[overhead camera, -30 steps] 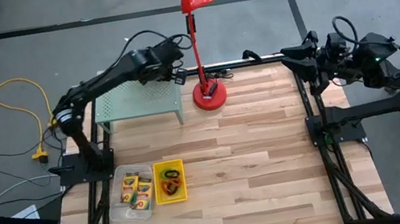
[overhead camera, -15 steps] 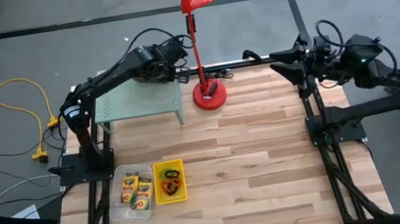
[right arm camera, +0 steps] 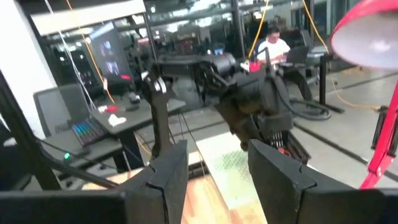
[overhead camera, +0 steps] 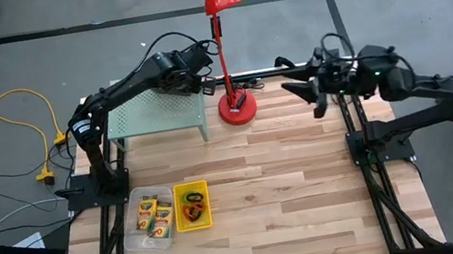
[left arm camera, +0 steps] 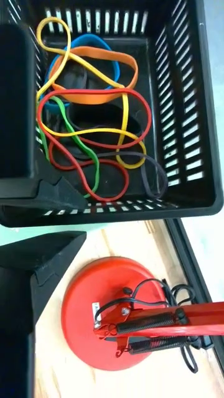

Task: Pick & Place Office Desk Supplies
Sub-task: Put the black bin with rubber bands on the shelf, then put the yellow bin with spring keychains on the shelf

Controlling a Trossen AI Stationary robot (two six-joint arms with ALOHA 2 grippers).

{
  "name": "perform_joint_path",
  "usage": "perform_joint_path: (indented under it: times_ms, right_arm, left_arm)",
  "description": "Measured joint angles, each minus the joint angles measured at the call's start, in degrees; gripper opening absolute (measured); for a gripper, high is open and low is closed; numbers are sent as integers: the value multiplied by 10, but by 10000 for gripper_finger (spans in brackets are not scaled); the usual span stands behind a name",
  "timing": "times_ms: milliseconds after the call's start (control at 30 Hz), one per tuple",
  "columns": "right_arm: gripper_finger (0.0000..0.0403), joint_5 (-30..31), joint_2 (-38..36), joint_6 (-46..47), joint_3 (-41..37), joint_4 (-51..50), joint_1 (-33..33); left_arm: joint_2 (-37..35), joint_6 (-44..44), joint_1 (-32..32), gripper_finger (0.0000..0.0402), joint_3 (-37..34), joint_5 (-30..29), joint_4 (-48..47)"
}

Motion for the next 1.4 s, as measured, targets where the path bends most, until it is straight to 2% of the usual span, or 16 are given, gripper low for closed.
perform_joint_path:
  times_ms: [500,867,933,1067,1400]
  right_arm:
    - [155,0,155,0,0,-1,0]
    - [155,0,312,0,0,0,0]
    - [155,22,336,12,0,-1,0]
    - [155,48,333,92,1,10,2]
    - [155,45,324,105,1,5,2]
  left_arm:
    - [-16,35,5,72,4,-13,23]
    - [-86,110,-37,72,5,-88,-47]
    - [-91,112,-48,72,5,-101,-45]
    - [-92,103,-67,72,5,-145,-69]
    - [-96,97,-72,72,5,-146,-67]
